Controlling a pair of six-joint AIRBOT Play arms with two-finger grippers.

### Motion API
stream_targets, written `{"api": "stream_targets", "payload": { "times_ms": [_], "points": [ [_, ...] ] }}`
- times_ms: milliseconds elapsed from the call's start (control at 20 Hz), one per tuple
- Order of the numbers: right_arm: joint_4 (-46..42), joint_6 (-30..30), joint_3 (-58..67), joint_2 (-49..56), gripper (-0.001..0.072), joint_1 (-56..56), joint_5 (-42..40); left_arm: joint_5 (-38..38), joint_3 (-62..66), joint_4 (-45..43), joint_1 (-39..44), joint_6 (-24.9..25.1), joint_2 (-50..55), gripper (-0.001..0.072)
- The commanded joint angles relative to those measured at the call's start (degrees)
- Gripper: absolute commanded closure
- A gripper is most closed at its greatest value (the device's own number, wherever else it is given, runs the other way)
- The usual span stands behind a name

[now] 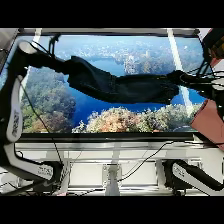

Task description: Fold the clothes and pants, and hang the long-sleeved shirts on hangers.

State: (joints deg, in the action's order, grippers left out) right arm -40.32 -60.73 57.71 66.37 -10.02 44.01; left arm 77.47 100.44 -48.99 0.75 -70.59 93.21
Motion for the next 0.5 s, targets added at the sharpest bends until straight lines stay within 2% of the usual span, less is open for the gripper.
{"api": "stream_targets", "payload": {
  "times_ms": [0,150,250,450],
  "points": [
    [1.6,-5.0,0.2,3.5,0.0664,8.7,-5.5,1.9,1.6,-5.2,3.4,-3.2,-9.5,0.0673],
    [1.7,-6.4,3.4,10.9,0.0664,18.9,-8.7,1.9,1.6,-10.9,6.6,-4.3,-10.6,0.0672],
    [1.7,-8.9,7.1,17.7,0.0664,26.1,-12.4,1.9,1.6,-10.8,7.7,-4.5,-9.5,0.0672],
    [1.7,-13.4,19.1,32.1,0.0664,37.8,-11.3,1.2,1.6,-10.8,8.9,-5.3,-8.8,0.0672]
  ]
}}
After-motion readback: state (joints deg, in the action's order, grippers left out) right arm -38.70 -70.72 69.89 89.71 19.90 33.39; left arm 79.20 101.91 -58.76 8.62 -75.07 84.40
